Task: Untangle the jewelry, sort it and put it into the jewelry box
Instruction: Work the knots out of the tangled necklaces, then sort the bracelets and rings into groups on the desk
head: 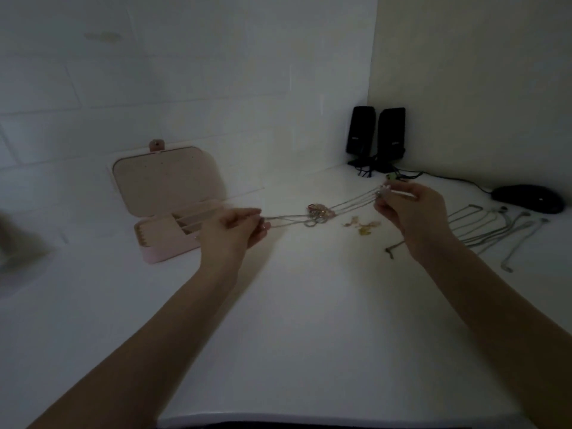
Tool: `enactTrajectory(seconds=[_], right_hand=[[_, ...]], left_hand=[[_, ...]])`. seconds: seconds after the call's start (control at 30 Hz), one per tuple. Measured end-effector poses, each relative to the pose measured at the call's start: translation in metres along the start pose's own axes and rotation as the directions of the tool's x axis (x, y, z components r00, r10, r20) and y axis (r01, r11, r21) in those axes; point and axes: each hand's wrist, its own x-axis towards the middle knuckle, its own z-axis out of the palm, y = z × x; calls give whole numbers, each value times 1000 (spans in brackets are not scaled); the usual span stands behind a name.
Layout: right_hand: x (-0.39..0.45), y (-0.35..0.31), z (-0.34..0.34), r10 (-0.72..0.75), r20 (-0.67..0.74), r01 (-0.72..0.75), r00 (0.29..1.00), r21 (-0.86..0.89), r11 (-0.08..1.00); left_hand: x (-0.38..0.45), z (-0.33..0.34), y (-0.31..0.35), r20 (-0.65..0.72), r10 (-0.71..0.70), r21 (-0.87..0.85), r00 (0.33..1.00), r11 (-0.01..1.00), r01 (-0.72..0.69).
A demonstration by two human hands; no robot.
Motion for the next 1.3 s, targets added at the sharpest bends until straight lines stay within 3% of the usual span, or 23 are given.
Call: enactTrajectory(seconds=[0.23,0.3,0.4,0.53,0.63,0.77,0.8,0.87,0.93,0.97,1.1,1.2,1.3], right_hand=[[16,-1,-32,-81,-207,56,975,-122,991],[21,-8,-57,-176,-263,110,949,-250,962],[26,-22,-104,-351,-289,155,890,-534,831],[29,-36,-169,-476,-270,62,837,-817,573],[26,-31,-203,-427,-270,-7,863,-852,524],[26,-15,-223,-305,-212,-30,929,-861,507],[28,-14,-225,-295,-206,-36,933,-869,494],[33,-14,-227,-275,-207,-53,939,-876,480],[38,-14,-228,-256,-224,-82,940,-880,468],[40,-13,-228,-249,-230,-95,941,-884,457],[45,-10,-226,-238,-257,-133,937,-890,437],[40,-13,-221,-283,-319,-129,904,-837,531],[33,-19,-206,-371,-349,-68,860,-801,595]], left_hand=[[-34,27,-3,127,-78,171,989,984,56],[-58,48,-5,197,-115,239,974,969,66],[-95,83,-15,354,-155,330,923,943,32],[-131,131,-25,578,-87,484,811,837,-256],[-147,159,-31,672,-38,509,740,750,-424],[-152,180,-37,692,-35,574,721,633,-520],[-153,183,-36,708,-53,601,704,567,-563],[-154,190,-35,763,-96,629,640,342,-698],[-158,197,-35,813,-157,579,561,120,-806],[-160,199,-35,826,-177,552,535,58,-832],[-156,201,-35,831,-198,526,520,-25,-850],[-152,194,-35,846,-172,508,505,-28,-861],[-142,182,-35,833,-135,539,536,-16,-842]])
